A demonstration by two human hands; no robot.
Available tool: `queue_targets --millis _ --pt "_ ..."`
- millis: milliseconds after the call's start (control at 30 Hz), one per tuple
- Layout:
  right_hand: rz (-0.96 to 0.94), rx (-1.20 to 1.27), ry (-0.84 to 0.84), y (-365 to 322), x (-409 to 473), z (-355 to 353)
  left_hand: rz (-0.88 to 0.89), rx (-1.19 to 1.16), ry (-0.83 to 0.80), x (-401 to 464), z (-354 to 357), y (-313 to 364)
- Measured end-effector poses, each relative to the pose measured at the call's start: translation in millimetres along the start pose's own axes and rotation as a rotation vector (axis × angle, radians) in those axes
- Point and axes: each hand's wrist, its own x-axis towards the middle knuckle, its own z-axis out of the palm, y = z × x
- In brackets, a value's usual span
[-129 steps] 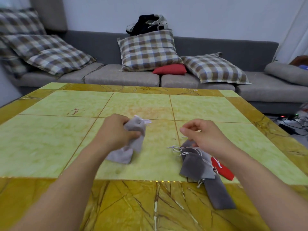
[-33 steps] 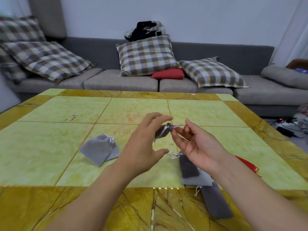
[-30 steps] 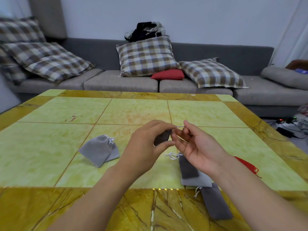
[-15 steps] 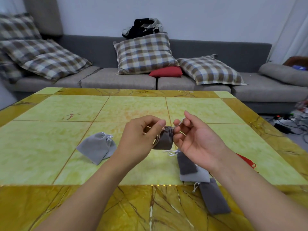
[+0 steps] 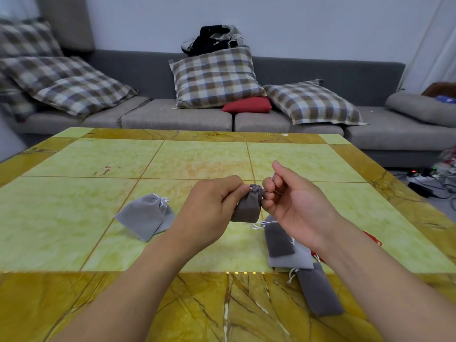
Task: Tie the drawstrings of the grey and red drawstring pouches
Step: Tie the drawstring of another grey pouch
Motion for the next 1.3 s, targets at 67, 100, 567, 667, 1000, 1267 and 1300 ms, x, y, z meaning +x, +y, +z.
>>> queue_targets --millis 67,100,567,667,1000,1267,1300 --pt "-0.047 -0.05 -0.016 -2 1 1 0.022 0.03 0.02 2 -4 -2" --pt "-0.066 -0.062 -0.023 -3 1 1 0.019 0.032 0.021 3 -6 -3" --pt "-0.049 -0.102 -0.145 2 -4 1 -0.471 -0.979 0.096 3 -1 34" --pt "-0.086 -0.107 -0.099 0 -5 -1 -0.518 -1.002 0.124 4 -4 31" --pt "-0.509 -0.539 -0.063 -4 -12 1 -0.387 -0.71 0.025 2 -8 22" --pt "-0.556 -0.66 -0.056 -8 -17 7 -0.586 -0.907 -0.008 5 -11 19" --pt "-0.538 -0.623 -0.046 -9 -15 6 -0.608 -0.944 -0.026 6 -11 19"
